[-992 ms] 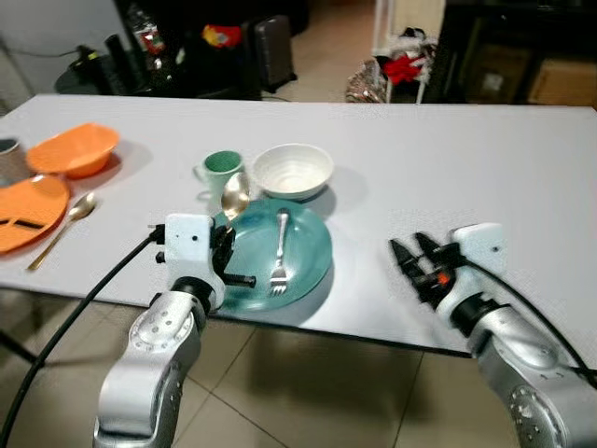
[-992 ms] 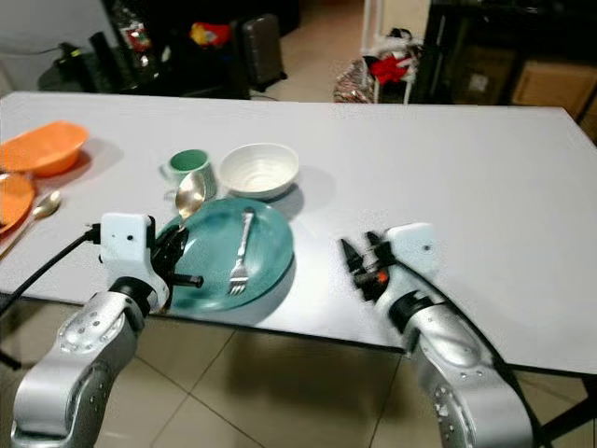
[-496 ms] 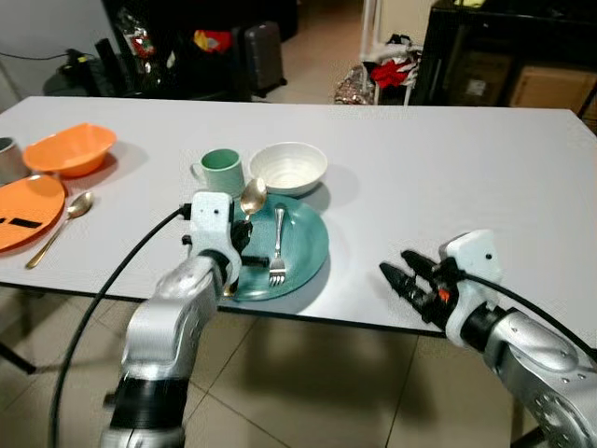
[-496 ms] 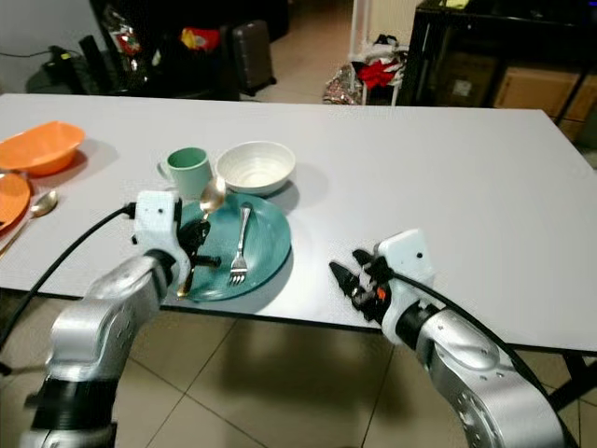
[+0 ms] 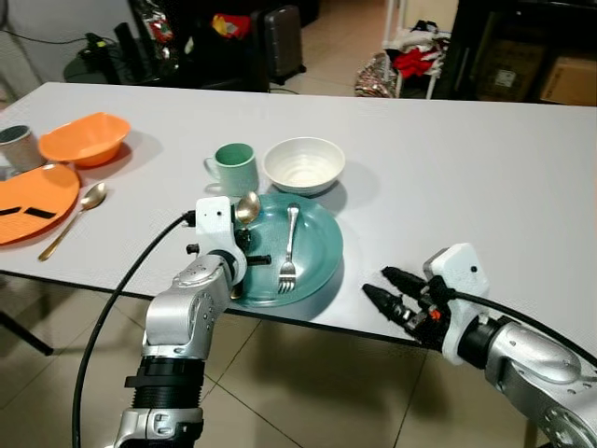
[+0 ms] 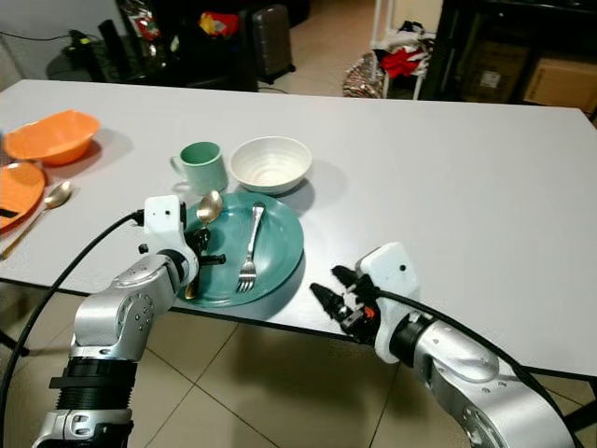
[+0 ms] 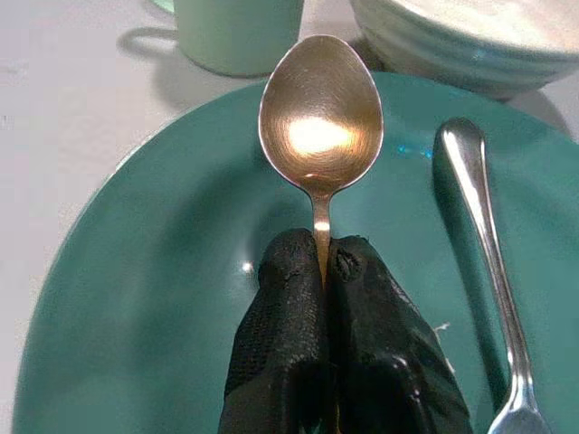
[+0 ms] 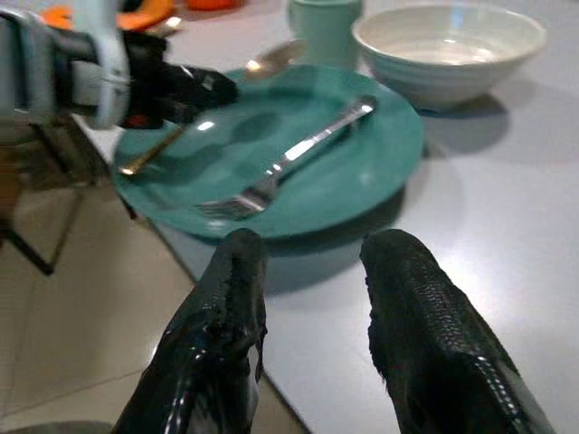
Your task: Setting the table
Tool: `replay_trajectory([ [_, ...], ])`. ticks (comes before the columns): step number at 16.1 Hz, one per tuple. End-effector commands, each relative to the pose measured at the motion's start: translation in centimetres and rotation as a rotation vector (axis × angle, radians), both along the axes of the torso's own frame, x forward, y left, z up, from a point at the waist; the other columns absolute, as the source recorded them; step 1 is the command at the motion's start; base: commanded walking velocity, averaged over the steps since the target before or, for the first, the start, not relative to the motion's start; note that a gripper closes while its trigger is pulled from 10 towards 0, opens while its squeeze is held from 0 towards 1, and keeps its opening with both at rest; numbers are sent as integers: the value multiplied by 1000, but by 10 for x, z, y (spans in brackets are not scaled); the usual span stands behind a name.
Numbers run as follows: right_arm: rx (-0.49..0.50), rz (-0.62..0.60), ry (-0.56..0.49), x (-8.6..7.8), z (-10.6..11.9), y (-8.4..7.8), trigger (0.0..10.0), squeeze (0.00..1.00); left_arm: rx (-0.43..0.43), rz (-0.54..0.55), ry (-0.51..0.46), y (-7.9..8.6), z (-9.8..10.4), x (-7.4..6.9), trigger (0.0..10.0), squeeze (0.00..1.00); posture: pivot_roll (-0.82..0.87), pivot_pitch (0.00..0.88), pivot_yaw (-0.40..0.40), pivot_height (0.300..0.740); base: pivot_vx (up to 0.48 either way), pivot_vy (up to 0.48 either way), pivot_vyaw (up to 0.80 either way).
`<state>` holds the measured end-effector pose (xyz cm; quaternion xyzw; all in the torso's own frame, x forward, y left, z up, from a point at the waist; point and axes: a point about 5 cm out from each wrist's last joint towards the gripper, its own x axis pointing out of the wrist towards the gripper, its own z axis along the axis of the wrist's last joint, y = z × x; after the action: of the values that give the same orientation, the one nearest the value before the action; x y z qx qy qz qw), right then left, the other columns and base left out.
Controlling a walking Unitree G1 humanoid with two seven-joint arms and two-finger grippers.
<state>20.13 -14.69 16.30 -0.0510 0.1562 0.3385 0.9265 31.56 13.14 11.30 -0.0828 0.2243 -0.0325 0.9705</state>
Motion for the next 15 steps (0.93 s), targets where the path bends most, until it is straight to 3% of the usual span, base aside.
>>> replay_trajectory([
  [1,4,27,16,-4,0,2,10000,0,11,-7,10,-1,-2,1,10000,0,-181,0,108,740,0,0,0],
  [7,-2,44,0,-5,2,5,10000,0,87,-89,20,-7,-9,3,10000,0,-187,0,116,740,0,0,0],
  [15,-15,56,-15,-5,2,6,10000,0,140,-85,8,-1,-11,13,10000,0,-190,0,125,740,0,0,0],
])
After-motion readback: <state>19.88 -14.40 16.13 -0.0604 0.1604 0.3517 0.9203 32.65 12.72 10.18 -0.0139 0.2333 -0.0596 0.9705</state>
